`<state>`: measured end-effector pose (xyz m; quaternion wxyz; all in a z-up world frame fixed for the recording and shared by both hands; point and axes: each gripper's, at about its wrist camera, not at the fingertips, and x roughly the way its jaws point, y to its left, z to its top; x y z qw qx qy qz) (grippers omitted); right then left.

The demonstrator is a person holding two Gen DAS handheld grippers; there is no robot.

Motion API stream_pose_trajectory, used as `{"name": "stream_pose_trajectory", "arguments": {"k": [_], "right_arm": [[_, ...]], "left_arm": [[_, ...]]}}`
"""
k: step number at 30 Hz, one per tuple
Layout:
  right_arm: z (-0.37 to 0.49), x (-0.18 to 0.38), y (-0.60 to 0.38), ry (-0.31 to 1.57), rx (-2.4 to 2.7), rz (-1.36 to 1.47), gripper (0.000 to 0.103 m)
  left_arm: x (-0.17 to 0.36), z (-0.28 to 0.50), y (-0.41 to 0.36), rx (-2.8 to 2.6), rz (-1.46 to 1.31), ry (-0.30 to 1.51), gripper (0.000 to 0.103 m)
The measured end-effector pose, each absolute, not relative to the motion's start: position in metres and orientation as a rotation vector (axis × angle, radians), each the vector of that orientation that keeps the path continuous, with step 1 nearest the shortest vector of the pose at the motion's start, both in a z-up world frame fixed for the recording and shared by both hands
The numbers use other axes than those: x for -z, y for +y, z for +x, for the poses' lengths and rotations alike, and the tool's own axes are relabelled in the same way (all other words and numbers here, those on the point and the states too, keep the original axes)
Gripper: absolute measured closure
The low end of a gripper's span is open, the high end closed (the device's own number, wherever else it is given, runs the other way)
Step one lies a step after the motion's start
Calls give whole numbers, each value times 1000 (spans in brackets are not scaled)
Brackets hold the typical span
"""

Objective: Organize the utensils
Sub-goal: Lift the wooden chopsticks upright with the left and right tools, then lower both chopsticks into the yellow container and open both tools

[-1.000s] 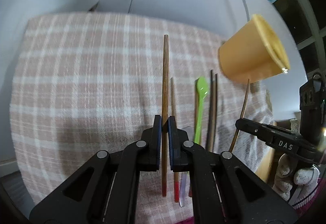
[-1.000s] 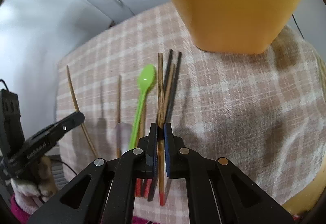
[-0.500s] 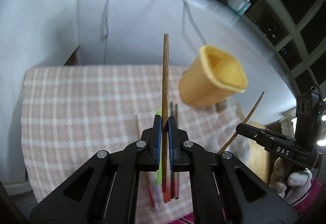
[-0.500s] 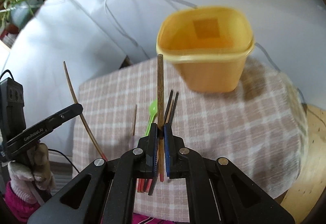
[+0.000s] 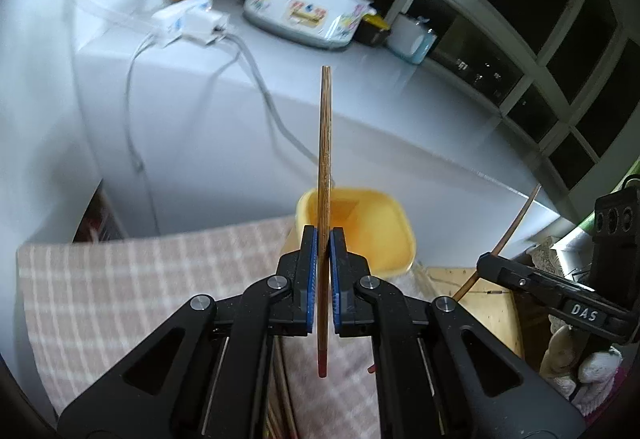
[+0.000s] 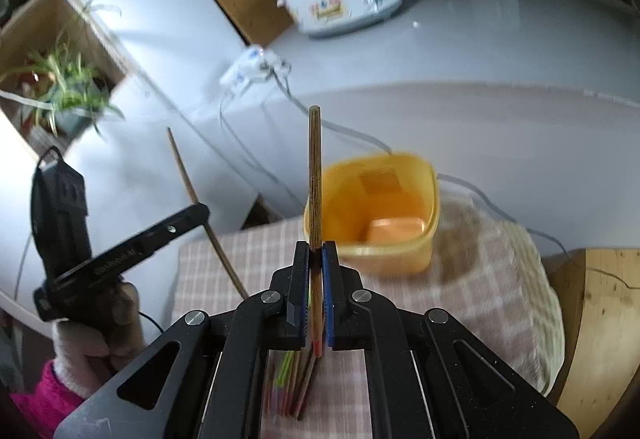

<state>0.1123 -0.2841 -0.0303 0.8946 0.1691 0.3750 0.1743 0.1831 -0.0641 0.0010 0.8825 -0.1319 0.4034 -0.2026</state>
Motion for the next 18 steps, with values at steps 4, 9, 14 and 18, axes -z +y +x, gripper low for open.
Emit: {"name": "stream_pose_trajectory", "arguments": {"k": [4, 9, 14, 18], "right_arm": [[122, 16, -299, 731, -350, 363, 98], [137, 4, -315, 674, -333, 381, 98], [157, -5, -320, 634, -311, 365, 98], [179, 5, -320, 643, -283, 328, 98]], "left_arm": [[-13, 203, -74, 431, -273, 804, 99], [-19, 227, -84, 425, -277, 782, 99], [-17, 250, -98, 409, -270, 765, 99], [-1, 266, -108, 390, -269, 787, 99]]}}
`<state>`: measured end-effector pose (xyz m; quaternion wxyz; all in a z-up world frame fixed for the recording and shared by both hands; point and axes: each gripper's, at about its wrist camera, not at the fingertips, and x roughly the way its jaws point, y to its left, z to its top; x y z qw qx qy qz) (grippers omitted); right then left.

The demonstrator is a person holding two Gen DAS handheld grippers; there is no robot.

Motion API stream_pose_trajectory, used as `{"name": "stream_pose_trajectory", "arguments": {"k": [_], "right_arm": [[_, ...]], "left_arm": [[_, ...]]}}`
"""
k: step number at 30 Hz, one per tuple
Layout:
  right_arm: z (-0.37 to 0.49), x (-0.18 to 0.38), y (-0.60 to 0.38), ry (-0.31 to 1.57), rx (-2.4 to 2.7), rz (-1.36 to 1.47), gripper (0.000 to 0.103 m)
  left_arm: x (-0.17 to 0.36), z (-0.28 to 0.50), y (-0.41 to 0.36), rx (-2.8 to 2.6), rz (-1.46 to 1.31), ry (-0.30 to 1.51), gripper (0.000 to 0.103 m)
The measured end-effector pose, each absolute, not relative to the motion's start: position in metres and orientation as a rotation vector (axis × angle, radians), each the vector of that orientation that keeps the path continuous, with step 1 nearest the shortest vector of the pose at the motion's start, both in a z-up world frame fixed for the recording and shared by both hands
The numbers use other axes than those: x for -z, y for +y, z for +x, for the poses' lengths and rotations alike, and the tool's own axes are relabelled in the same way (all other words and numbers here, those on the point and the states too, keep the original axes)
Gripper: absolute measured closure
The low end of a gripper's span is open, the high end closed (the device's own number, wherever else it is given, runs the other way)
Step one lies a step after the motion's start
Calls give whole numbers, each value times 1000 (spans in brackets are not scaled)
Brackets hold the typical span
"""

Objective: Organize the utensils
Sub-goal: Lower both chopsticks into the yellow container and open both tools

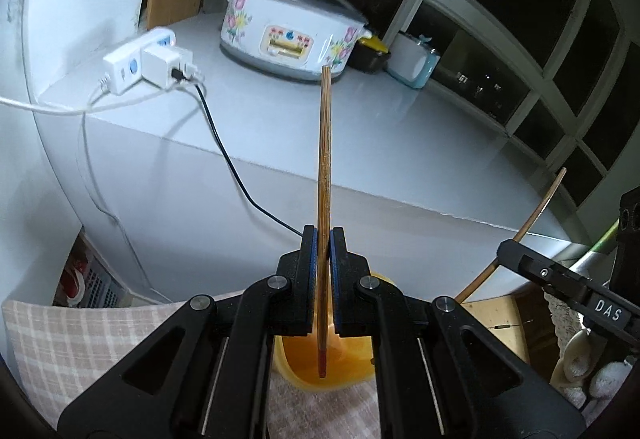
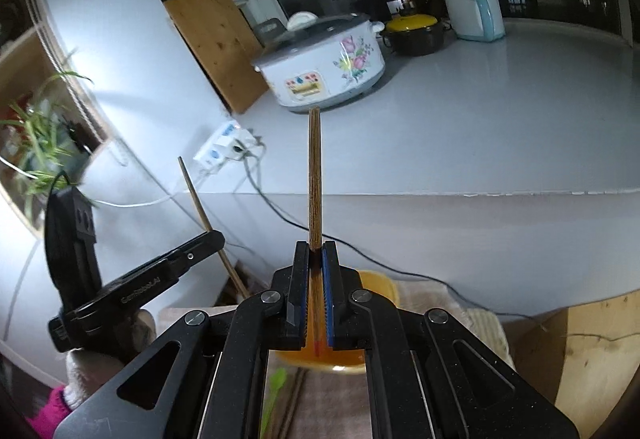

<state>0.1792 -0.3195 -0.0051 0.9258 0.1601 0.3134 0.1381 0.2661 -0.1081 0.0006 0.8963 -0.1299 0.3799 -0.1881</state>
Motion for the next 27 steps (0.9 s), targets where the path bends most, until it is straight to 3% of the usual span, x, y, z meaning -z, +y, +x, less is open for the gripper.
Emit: {"name": "stream_pose_trajectory", "arguments": {"k": [14, 27], "right_arm": [[214, 74, -305, 777, -249, 303, 98], [209, 107, -293, 887, -252, 264, 98]], "left_arm": [[54, 265, -127, 373, -268, 902, 99], [69, 246, -133, 413, -227, 984, 99]]}}
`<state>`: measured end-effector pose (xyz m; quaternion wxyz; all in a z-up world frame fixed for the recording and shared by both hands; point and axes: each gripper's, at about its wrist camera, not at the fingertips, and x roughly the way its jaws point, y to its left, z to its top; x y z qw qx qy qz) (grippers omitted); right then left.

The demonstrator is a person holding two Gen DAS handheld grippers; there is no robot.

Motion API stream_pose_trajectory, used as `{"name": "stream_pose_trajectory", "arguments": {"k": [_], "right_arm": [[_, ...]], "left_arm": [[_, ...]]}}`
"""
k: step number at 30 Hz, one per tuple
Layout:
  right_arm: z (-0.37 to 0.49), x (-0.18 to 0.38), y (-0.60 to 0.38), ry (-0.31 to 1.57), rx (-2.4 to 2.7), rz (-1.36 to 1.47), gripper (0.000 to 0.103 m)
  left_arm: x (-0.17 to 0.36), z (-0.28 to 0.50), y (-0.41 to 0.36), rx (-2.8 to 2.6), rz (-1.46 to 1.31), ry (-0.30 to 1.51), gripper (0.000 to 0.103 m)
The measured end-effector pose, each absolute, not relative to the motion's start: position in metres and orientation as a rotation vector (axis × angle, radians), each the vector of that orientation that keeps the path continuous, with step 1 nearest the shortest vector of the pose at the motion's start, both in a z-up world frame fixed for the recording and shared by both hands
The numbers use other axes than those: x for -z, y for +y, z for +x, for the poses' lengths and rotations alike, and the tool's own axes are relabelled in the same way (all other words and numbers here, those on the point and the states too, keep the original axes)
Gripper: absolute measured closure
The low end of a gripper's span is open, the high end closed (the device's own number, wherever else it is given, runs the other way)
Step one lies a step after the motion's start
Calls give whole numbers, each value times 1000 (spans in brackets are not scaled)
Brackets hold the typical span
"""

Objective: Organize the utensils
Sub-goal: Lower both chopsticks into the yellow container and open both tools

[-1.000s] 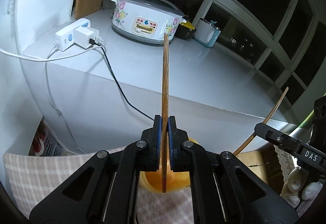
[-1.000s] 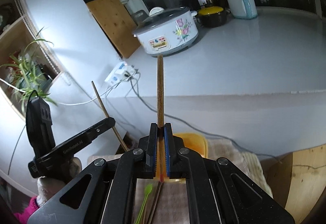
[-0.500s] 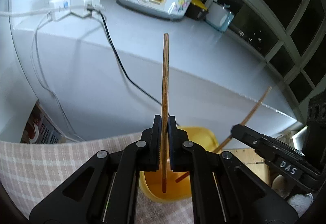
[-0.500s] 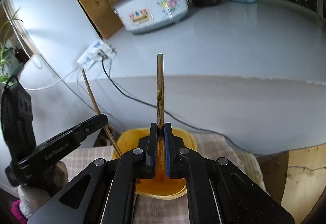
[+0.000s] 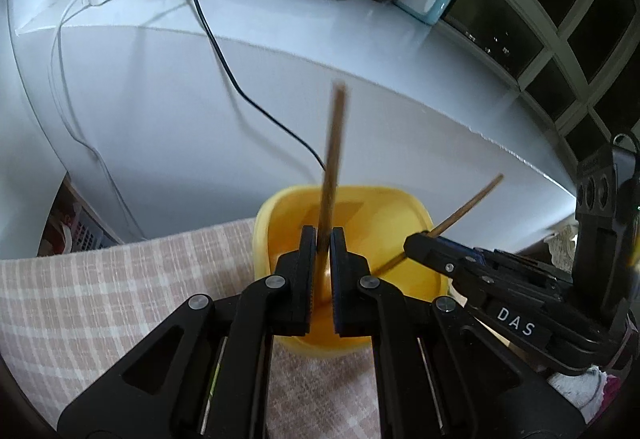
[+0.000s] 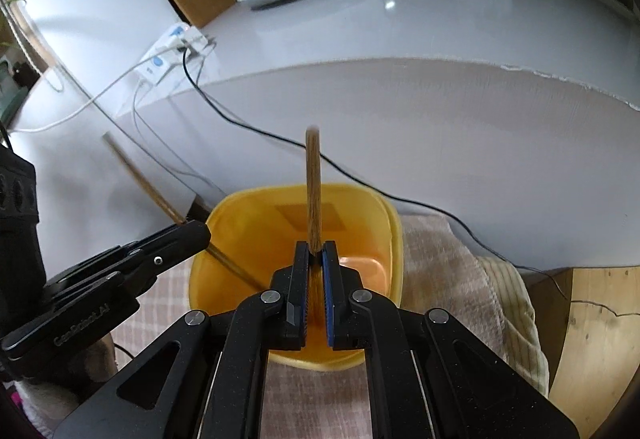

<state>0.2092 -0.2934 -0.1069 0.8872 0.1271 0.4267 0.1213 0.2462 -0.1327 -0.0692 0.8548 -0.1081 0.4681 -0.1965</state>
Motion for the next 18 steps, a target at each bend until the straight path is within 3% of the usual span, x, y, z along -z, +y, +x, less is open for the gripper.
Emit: {"name": "stream_pose_trajectory", "arguments": {"k": [12, 14, 18], "right_arm": [[193, 98, -298, 887, -232, 274, 89], [185, 94, -301, 878, -223, 286, 78], [169, 87, -308, 853, -211, 300, 76]], "left_arm": [[61, 221, -114, 412, -245, 1006, 95], [56, 213, -106, 416, -250, 1002, 95], [47, 198, -90, 407, -260, 983, 95]]}}
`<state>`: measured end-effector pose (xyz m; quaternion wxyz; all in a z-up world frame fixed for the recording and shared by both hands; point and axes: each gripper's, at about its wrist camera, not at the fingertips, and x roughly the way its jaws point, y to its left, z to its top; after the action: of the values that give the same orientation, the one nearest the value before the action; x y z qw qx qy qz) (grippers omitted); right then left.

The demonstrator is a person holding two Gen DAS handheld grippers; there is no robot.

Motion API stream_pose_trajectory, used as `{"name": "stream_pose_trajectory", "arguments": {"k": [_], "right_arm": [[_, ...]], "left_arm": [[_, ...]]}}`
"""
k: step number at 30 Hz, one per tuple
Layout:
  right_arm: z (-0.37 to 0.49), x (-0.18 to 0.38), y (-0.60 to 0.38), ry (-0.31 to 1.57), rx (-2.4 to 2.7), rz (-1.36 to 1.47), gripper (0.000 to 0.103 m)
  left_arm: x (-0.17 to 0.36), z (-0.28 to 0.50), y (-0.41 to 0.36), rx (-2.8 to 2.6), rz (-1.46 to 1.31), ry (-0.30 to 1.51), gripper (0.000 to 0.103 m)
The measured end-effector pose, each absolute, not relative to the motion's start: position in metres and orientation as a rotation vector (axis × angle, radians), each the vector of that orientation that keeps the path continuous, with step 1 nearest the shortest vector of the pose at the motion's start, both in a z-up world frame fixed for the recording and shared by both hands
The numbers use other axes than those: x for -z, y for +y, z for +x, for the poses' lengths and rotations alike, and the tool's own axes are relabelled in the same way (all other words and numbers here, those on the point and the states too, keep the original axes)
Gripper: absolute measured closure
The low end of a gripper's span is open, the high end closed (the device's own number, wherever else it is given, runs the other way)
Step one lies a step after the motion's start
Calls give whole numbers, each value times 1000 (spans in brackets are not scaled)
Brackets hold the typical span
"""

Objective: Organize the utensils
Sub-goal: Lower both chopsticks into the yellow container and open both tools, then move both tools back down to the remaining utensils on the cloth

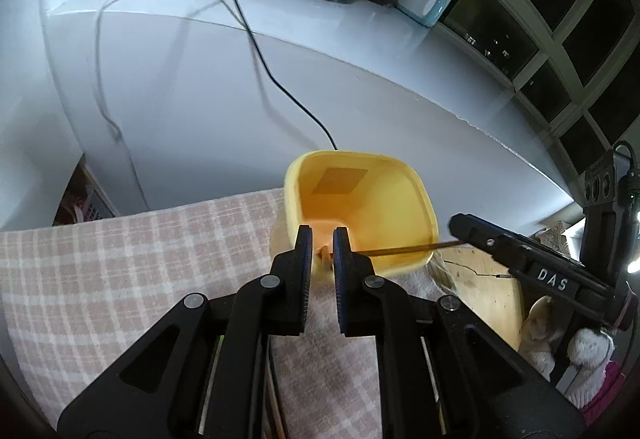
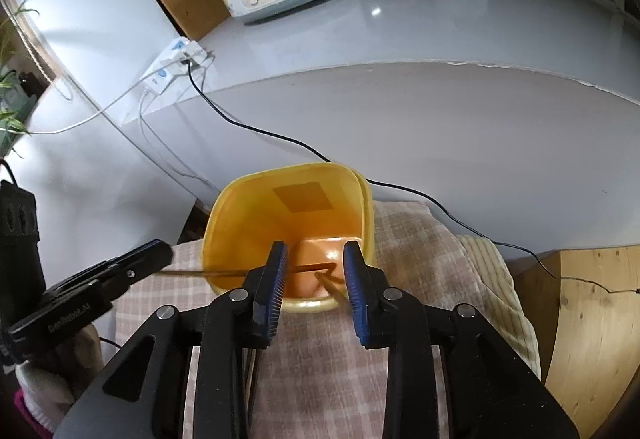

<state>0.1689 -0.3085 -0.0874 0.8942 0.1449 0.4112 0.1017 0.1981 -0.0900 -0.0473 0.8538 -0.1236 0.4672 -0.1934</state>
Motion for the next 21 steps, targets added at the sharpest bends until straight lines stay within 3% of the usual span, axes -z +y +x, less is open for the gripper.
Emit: {"name": "stream_pose_trajectory", "arguments": {"k": [10, 21], "right_arm": [[131, 70, -315, 801, -244, 338, 76], [103, 117, -267, 943, -363, 261, 76]], "left_arm": [[34, 154, -36, 333, -266, 955, 95], [92, 107, 11, 216, -296, 1114, 95]]}}
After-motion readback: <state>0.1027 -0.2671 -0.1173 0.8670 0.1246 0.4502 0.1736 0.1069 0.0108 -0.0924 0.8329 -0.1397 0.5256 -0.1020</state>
